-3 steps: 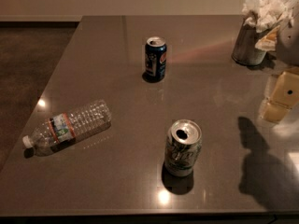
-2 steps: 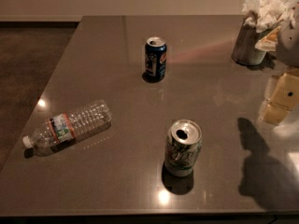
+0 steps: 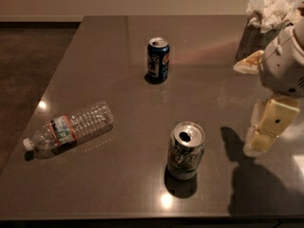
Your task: Move 7up can near pepsi can
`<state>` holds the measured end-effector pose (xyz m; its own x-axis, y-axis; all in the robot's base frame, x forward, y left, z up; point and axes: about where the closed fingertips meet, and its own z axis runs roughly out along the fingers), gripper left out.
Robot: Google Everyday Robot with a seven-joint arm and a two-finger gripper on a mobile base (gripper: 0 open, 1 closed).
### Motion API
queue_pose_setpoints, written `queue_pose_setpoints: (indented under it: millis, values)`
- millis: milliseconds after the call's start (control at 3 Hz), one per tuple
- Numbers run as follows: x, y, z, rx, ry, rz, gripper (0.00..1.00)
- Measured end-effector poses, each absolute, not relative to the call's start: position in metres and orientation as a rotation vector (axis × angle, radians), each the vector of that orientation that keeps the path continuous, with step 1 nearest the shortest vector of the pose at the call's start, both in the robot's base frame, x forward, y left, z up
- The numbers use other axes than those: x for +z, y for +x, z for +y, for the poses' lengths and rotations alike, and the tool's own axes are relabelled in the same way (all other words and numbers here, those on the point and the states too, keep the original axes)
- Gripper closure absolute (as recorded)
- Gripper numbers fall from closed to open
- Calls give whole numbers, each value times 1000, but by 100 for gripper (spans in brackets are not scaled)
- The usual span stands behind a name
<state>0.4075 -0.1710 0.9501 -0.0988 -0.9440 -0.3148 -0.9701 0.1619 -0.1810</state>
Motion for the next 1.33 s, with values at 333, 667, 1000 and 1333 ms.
queue_pose_setpoints:
  millis: [333,667,1000,1333]
  values:
    - [937,392,-140,189,-1861,1997,0]
    - [927,381,-113,259,-1880,1920,0]
    - [916,372,-94,306,-1895,1882,0]
    - [910,367,-81,335,-1902,1863,0]
